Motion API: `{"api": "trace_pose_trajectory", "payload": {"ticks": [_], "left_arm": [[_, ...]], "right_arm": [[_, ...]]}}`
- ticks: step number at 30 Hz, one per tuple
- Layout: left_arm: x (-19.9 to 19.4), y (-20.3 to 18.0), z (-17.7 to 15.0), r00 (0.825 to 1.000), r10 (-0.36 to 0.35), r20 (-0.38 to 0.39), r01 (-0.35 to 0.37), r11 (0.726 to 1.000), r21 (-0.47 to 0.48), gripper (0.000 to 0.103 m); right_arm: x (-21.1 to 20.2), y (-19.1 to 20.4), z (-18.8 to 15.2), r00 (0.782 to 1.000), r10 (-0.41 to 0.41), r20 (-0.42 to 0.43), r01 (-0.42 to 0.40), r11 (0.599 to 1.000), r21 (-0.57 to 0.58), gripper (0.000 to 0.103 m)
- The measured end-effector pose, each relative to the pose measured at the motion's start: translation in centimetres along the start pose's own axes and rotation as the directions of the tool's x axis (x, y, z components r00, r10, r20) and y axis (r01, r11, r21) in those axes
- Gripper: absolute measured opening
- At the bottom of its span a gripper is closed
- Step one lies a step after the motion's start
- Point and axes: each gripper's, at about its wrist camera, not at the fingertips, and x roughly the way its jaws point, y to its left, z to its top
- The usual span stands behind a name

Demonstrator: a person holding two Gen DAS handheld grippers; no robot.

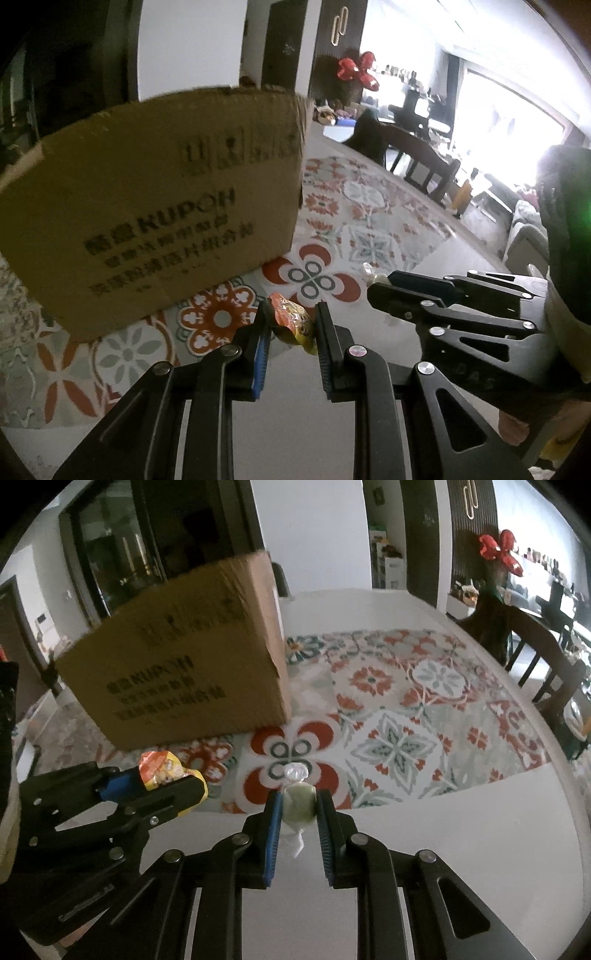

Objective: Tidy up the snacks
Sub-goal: 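Grasp the yellow candy with the left tool while the right grasps the white wrapped candy, then carry both held candies into the cardboard box and open both tools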

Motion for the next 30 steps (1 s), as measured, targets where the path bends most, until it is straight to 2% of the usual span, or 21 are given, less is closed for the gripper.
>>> {"api": "trace_pose_trajectory", "payload": {"ticks": [12, 23, 30], "left_arm": [[-6.3, 0.7, 1.8, 0.990, 0.093, 0.102, -0.088, 0.995, -0.052, 0.024], [-10.9, 1.8, 4.3, 0.958, 0.196, 0.207, -0.188, 0.980, -0.062, 0.024], [-12.2, 3.2, 6.0, 0.943, 0.229, 0.240, -0.215, 0.973, -0.083, 0.024]], "right_arm": [[-5.3, 2.6, 2.1, 0.989, 0.067, 0.129, -0.061, 0.997, -0.045, 0.021], [-8.0, 4.7, 4.9, 0.968, 0.129, 0.216, -0.111, 0.990, -0.091, 0.021], [-8.7, 6.0, 7.8, 0.952, 0.150, 0.267, -0.118, 0.984, -0.133, 0.021]]}}
